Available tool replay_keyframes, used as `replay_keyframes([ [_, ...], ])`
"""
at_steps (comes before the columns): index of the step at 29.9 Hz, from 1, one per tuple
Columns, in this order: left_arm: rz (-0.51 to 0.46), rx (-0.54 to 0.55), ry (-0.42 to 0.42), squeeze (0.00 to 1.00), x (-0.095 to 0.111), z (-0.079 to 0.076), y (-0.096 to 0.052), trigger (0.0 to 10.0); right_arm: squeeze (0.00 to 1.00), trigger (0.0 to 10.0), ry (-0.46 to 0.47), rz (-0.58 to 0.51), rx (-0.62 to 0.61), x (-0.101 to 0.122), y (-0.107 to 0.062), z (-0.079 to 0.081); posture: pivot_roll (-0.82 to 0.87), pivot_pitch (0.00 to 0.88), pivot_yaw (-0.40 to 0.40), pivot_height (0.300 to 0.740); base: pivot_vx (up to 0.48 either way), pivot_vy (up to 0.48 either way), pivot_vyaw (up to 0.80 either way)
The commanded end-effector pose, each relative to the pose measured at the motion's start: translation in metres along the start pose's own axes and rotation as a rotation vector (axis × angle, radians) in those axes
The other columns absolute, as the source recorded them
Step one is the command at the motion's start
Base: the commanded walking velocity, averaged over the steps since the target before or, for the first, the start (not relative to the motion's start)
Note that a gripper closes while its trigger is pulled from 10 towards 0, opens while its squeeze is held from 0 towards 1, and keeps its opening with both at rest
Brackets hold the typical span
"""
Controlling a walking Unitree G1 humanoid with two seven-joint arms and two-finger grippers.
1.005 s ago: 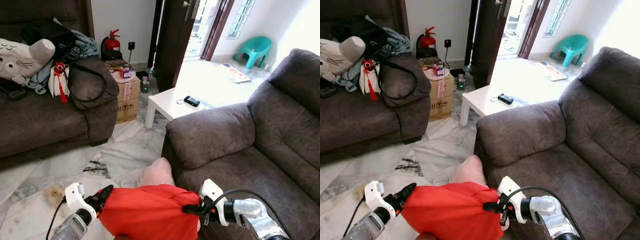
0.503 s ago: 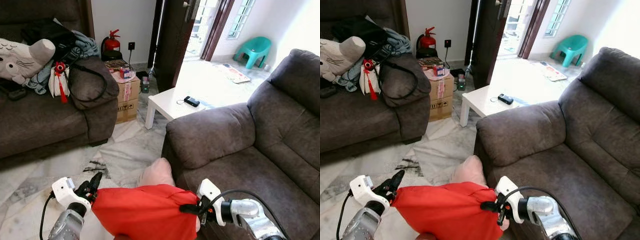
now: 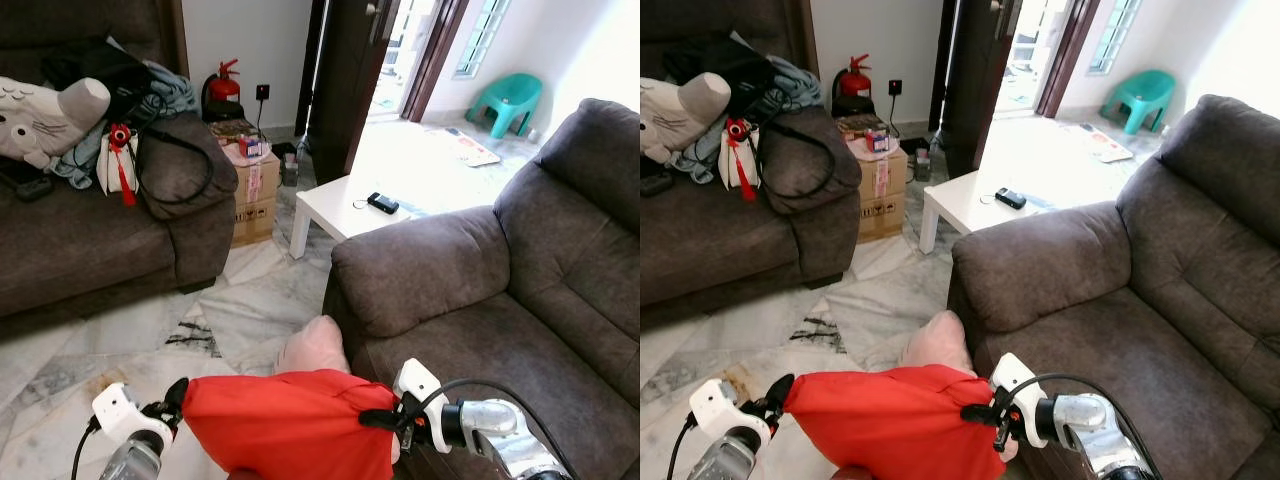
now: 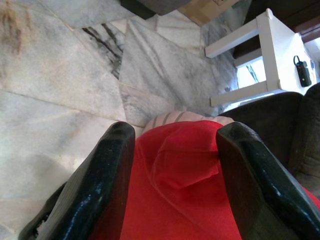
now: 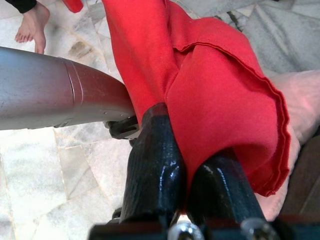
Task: Move the pillow to the sofa from floor
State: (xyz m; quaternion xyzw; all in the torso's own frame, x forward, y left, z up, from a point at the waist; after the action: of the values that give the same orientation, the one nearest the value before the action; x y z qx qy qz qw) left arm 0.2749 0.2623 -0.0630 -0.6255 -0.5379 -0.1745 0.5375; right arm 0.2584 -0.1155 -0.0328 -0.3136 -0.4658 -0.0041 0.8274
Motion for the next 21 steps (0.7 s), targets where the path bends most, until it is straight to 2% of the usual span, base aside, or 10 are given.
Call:
replay_keyframes([
  [1, -0.001, -0.001, -0.003, 0.0, 0.001, -0.005, 0.003, 10.0, 0.0, 10.0, -0.02, -0.024, -0.031, 0.008, -0.009, -0.009, 0.21, 0.0, -0.183, 0.74, 0.0, 0.0, 0.0],
  [6, -0.02, 0.015, -0.002, 0.0, 0.009, 0.001, 0.005, 10.0, 0.0, 10.0, -0.022, -0.021, -0.032, 0.007, -0.011, -0.009, 0.2, 0.0, -0.191, 0.74, 0.0, 0.0, 0.0],
  [11, -0.038, -0.012, 0.019, 0.0, 0.018, -0.003, 0.008, 10.0, 0.0, 10.0, -0.028, -0.027, -0.038, 0.01, -0.012, -0.011, 0.2, 0.0, -0.193, 0.74, 0.0, 0.0, 0.0],
  [16, -0.005, -0.059, 0.042, 0.0, 0.014, -0.013, 0.011, 10.0, 0.0, 10.0, -0.03, -0.027, -0.036, 0.011, -0.012, -0.011, 0.19, 0.0, -0.193, 0.74, 0.0, 0.0, 0.0],
  [21, 0.034, -0.064, 0.046, 0.0, 0.006, -0.016, 0.012, 10.0, 0.0, 10.0, -0.031, -0.027, -0.04, 0.011, -0.014, -0.012, 0.19, 0.0, -0.193, 0.74, 0.0, 0.0, 0.0],
])
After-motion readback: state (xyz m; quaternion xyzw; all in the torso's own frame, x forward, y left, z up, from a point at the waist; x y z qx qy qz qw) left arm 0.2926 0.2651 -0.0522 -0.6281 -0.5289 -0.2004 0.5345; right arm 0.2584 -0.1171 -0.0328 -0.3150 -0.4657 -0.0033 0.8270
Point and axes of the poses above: a point about 5 cm out from each wrist's last joint towards the gripper, its own y axis pointing out of the wrist towards the gripper, its own x axis along the axis of the wrist's last joint, z = x × y, the point moved 6 cm from there along y, pointing out of the wrist towards the gripper, and after that the axes turned 10 degrees about y, right-handed, at the moved point
